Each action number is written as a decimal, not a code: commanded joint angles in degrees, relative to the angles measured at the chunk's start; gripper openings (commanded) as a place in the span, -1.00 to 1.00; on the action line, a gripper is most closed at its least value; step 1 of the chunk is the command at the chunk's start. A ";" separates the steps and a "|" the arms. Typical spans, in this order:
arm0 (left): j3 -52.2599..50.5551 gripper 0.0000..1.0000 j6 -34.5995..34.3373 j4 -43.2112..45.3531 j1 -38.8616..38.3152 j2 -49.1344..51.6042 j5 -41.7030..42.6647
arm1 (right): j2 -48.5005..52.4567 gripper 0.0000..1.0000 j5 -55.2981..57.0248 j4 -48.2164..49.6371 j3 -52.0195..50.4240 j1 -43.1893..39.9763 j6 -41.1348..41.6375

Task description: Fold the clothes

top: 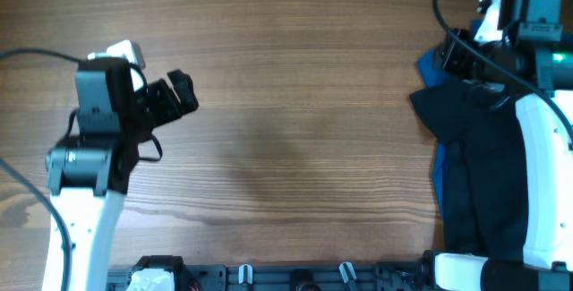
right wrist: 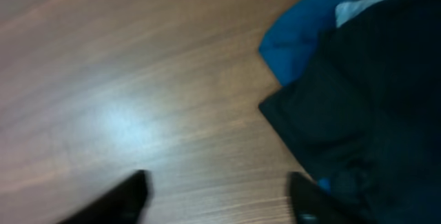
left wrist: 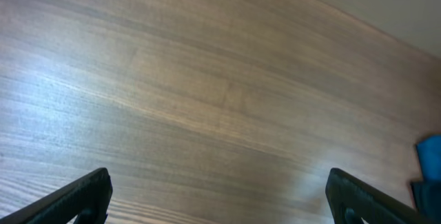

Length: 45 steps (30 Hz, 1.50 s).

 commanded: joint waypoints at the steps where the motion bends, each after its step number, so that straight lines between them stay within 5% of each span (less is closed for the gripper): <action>1: 3.48 1.00 -0.11 -2.51 -0.20 7.34 -0.72 | 2.80 0.95 2.58 -1.14 -0.42 -0.09 -1.03; 7: 3.48 1.00 -0.09 -2.58 -0.20 10.80 -0.55 | 15.87 0.97 8.13 -0.72 -0.44 -0.09 1.99; 13: 3.48 1.00 -0.09 -2.25 -0.20 10.80 -0.52 | 31.26 0.78 7.76 -0.13 -0.44 -0.04 3.50; 22: 3.48 1.00 -0.11 -2.10 -0.20 10.80 -0.50 | 41.75 0.63 9.94 3.58 -0.44 -0.04 6.27; 26: 3.48 1.00 -0.11 -2.64 -0.20 10.80 -0.48 | 42.58 0.14 11.96 6.23 -0.44 -0.04 7.69; 28: 3.48 1.00 -0.11 -3.02 -0.20 10.80 -0.48 | 42.58 -0.31 13.09 6.58 -0.44 -0.04 7.89; 31: 3.48 1.00 -0.11 -3.37 -0.20 10.80 -0.50 | 41.62 -0.91 15.78 4.83 0.94 -0.09 7.50; 37: 3.50 1.00 -0.09 -2.93 -0.17 10.78 -0.57 | 27.61 -0.91 16.87 2.01 4.26 -0.09 6.03; 45: 9.53 0.90 -2.29 -4.37 4.68 8.55 -0.52 | 1.01 -0.91 -17.49 14.47 4.42 3.91 -3.50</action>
